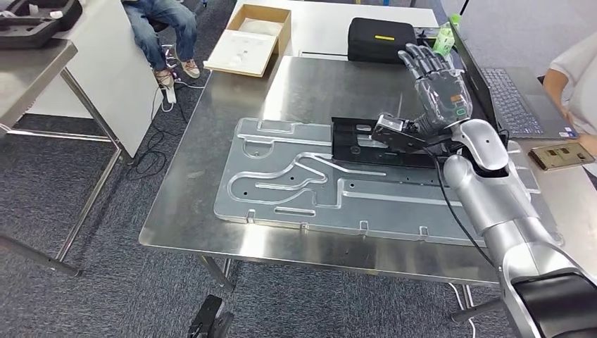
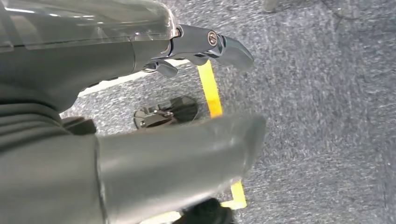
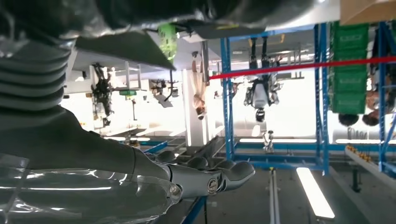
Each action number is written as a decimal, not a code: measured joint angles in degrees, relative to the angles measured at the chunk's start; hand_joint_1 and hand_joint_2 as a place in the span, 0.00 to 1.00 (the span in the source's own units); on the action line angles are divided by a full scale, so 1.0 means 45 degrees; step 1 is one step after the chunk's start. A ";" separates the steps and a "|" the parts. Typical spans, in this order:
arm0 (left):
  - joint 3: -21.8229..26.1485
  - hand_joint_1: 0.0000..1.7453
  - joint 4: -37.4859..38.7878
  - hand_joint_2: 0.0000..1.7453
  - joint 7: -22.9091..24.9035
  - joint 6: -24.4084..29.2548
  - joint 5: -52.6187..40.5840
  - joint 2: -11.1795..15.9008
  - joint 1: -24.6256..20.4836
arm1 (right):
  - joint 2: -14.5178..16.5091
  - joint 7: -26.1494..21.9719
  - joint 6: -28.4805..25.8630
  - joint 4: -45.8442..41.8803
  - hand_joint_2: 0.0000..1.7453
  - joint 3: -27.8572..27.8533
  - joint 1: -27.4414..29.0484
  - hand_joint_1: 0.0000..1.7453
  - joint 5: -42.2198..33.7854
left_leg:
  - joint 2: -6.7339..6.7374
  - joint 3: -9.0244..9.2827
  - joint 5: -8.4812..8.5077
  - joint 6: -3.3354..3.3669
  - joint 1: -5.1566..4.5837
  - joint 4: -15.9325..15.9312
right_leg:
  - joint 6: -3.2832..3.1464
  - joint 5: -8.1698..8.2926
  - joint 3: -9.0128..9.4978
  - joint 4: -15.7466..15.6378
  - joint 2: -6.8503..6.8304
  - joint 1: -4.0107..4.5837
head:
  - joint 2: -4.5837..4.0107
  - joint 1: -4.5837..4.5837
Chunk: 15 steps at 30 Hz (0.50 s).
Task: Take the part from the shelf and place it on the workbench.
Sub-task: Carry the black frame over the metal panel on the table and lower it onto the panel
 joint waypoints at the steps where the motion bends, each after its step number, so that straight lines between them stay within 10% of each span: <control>1: 0.0000 0.00 0.0000 0.00 0.0010 0.0000 -0.0004 0.0000 0.0018 | 0.0001 0.0016 0.0001 -0.0051 0.00 0.0000 0.0073 0.00 0.0016 | -0.0106 -0.0003 -0.0003 -0.0004 -0.0005 0.0027 | -0.0012 0.0254 0.0096 -0.0206 0.0014 0.0000 | 0.0000 0.0001; 4: 0.0001 0.00 0.0000 0.00 0.0016 0.0002 -0.0019 -0.0004 0.0023 | 0.0000 0.0047 0.0001 -0.0233 0.00 -0.0001 0.0129 0.00 0.0029 | -0.0460 -0.0041 -0.0035 -0.0067 -0.0011 0.0125 | -0.0141 0.1334 0.1227 -0.2518 0.0512 -0.0007 | 0.0000 0.0000; 8: 0.0005 0.00 0.0000 0.00 0.0018 0.0005 -0.0039 -0.0005 0.0033 | 0.0022 0.0050 0.0001 -0.0386 0.00 0.0000 0.0164 0.00 0.0033 | -0.0894 -0.0197 0.0006 -0.0329 0.0019 0.0124 | -0.0292 0.1465 0.1651 -0.3363 0.0609 0.0013 | 0.0000 0.0004; 11: 0.0008 0.00 0.0000 0.00 0.0018 0.0009 -0.0039 0.0011 0.0055 | 0.0122 0.0050 0.0000 -0.0488 0.00 0.0000 0.0178 0.00 0.0044 | -0.0317 -0.0524 -0.0442 -0.0560 -0.0025 0.0792 | -0.0500 0.1532 0.1764 -0.3542 0.0192 -0.0074 | 0.0000 -0.0059; 15: 0.0010 0.00 0.0000 0.00 0.0018 0.0010 -0.0040 0.0017 0.0049 | 0.0148 0.0052 -0.0004 -0.0508 0.00 0.0000 0.0265 0.00 0.0050 | 0.0472 -0.1869 -0.1647 -0.0801 0.0112 0.3605 | -0.0616 0.1476 0.1802 -0.3533 -0.0428 -0.0021 | 0.0000 -0.0120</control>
